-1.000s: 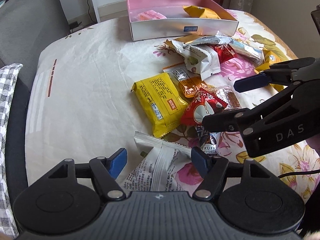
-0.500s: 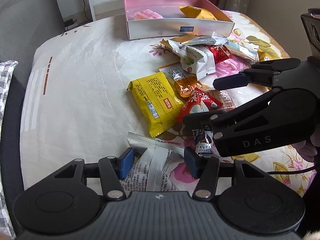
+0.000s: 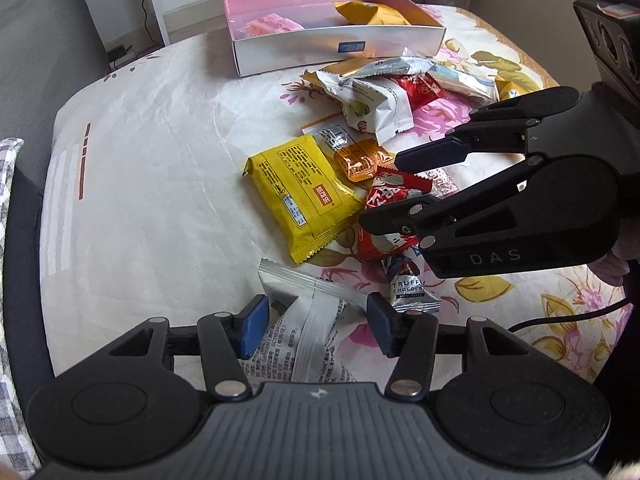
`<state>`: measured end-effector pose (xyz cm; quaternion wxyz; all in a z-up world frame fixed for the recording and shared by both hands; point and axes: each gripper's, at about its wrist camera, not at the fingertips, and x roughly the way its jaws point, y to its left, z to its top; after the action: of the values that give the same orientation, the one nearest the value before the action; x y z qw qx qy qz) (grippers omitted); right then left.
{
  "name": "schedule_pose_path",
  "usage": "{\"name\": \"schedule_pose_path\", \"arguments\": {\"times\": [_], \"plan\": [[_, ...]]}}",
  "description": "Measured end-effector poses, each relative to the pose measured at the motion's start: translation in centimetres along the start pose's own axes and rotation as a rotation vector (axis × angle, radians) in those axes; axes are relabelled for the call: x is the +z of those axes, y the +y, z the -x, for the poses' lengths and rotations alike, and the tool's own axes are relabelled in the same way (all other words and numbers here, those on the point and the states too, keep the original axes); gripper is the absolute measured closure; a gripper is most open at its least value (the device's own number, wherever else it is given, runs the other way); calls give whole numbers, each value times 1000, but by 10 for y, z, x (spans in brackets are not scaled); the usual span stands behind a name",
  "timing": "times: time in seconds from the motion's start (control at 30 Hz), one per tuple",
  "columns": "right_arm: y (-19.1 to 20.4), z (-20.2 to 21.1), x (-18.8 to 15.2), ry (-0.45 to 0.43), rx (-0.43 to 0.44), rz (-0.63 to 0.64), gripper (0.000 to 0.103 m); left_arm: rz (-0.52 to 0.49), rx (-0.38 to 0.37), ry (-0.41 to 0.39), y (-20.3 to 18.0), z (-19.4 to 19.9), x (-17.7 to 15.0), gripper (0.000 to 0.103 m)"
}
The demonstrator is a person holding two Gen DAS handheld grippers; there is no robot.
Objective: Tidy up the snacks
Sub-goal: 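Grasp a red-and-white candy with the right tool while the left approaches a white packet, then close the left tool on the white packet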
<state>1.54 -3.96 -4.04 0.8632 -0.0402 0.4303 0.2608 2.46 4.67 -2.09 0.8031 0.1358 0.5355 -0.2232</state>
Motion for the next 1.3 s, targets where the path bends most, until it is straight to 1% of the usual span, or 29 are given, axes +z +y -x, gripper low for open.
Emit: {"name": "schedule_pose_path", "arguments": {"times": [0.1, 0.2, 0.3, 0.4, 0.43, 0.47, 0.53, 0.6, 0.77, 0.8, 0.83, 0.93, 0.97, 1.0, 1.07, 1.17, 1.2, 1.27, 1.3], "plan": [[7, -3, -1, 13, 20, 38, 49, -16, -8, 16, 0, -3, -1, 49], [13, -9, -3, 20, 25, 49, 48, -31, -16, 21, -2, -4, -2, 48], [14, -13, -3, 21, 29, 53, 51, -17, -19, 13, 0, -3, -4, 49], [14, -13, -2, 20, 36, 46, 63, 8, -13, 4, 3, -2, -3, 51], [13, -13, -1, 23, 36, 35, 65, 12, -8, 1, 3, -2, -3, 52], [12, -13, -1, 25, 37, 27, 65, 15, -2, -4, 2, -1, -3, 52], [11, -12, -1, 28, 36, 19, 67, 20, 1, -17, 3, 1, -3, 58], [9, -9, 0, 30, 33, 10, 68, 31, 0, -27, 4, 4, -2, 60], [1, 0, 3, 16, 42, -29, 74, 62, 13, -47, 8, 6, -1, 62], [-1, 2, 4, 10, 44, -37, 86, 70, 13, -57, 10, 7, 0, 62], [-3, 4, 5, 9, 52, -48, 88, 77, 13, -65, 11, 9, 0, 62], [-8, 6, 7, 6, 55, -58, 87, 104, 7, -86, 15, 13, 1, 63], [-9, 6, 6, 10, 62, -66, 85, 107, 0, -85, 16, 13, 1, 67], [-11, 5, 5, 13, 70, -81, 80, 112, -8, -82, 17, 11, 1, 67], [-15, 5, 4, 33, 94, -117, 80, 118, -6, -68, 19, 9, 2, 66], [-21, 4, 3, 63, 130, -166, 75, 97, -17, -46, 19, 8, 0, 55], [-23, 4, 3, 72, 140, -181, 74, 85, -25, -36, 19, 8, 0, 49], [-26, 1, 3, 95, 167, -219, 71, 62, -31, -22, 18, 7, -1, 45], [-26, -1, 3, 102, 180, -229, 66, 52, -30, -12, 17, 5, -2, 44]]}}
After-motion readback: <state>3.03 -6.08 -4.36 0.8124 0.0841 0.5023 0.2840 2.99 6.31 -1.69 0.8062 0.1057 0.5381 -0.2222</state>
